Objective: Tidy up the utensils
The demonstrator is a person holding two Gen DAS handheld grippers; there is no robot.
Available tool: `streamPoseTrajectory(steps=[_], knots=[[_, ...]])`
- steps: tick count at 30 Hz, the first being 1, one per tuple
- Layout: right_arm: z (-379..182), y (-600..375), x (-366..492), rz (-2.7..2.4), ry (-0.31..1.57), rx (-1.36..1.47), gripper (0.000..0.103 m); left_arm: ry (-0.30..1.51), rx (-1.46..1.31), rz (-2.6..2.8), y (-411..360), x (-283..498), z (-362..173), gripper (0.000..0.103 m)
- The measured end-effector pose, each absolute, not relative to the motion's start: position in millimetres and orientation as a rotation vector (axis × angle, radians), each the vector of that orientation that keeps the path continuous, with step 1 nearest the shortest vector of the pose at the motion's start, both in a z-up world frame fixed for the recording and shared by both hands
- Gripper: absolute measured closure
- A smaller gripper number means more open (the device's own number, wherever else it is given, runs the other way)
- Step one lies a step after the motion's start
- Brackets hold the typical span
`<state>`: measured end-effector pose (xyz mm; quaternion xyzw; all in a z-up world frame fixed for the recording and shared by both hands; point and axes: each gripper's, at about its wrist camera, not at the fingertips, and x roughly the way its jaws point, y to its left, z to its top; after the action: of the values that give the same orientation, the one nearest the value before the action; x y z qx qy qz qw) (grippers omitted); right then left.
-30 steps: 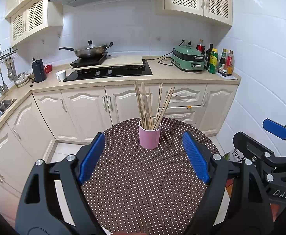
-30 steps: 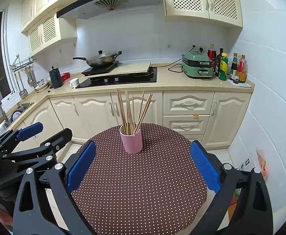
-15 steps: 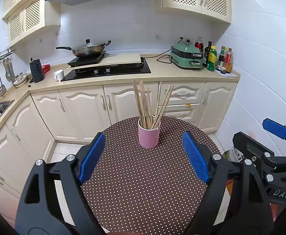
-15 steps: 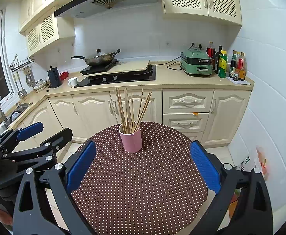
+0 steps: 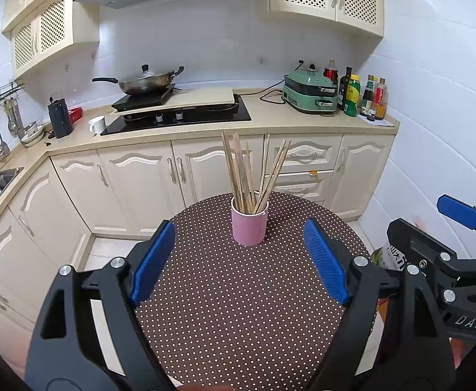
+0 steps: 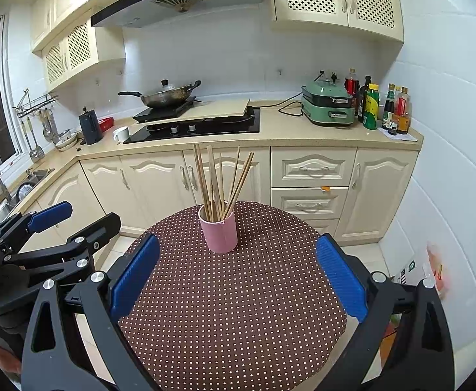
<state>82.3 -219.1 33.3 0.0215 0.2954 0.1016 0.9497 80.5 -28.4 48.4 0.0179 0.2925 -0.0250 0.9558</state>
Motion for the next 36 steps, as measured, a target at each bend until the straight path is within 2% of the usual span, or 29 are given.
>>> streamPoseTrajectory(steps=[36], knots=[[30.5,-222.1,81.0,0.217,0.597,0.052,0.009,0.581,0.031,-0.052,-28.5,78.4,47.9,0.023]])
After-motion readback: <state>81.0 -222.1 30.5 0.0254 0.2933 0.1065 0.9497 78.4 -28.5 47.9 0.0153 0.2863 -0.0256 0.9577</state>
